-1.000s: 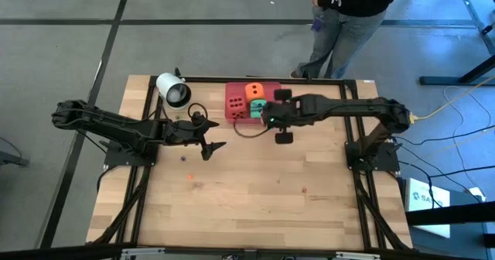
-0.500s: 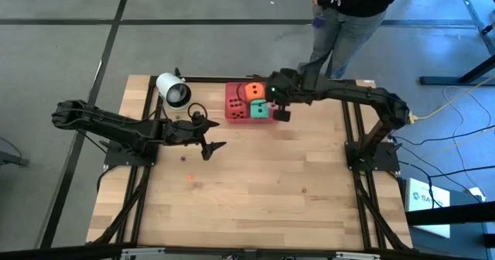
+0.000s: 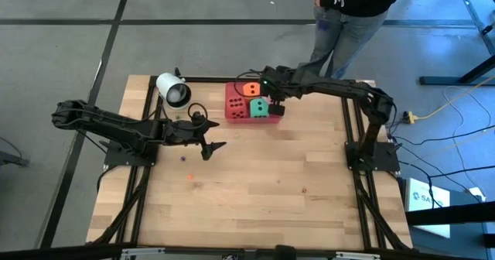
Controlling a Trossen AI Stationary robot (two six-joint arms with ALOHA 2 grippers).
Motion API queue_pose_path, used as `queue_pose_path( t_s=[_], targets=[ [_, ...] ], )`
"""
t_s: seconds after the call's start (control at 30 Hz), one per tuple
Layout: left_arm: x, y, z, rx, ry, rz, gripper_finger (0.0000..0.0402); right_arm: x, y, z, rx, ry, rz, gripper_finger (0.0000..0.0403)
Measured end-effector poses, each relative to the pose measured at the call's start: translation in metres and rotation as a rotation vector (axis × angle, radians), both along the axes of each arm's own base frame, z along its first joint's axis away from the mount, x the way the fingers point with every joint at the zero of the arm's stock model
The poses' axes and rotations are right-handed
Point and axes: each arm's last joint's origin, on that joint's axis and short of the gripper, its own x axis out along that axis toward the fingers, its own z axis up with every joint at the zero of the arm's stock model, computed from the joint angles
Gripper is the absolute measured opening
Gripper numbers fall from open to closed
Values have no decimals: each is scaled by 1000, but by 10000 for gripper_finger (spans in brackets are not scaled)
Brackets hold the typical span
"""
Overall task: Pick & Place Dice
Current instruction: Put the pink die into the pink bin
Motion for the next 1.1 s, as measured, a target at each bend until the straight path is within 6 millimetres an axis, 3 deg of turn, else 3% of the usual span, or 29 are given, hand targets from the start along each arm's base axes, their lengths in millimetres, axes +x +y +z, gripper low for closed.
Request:
queue_pose_path(
  t_s=[0.47,0.87,1.1],
  targets=[
    [0,0,0,-10,-1,-5,400,3,2,-12,293,-89,49,4],
    [0,0,0,-13,-1,-9,400,2,1,-5,236,-97,41,6],
    [0,0,0,-13,-1,-9,400,-9,6,21,186,-144,116,6]
  ],
)
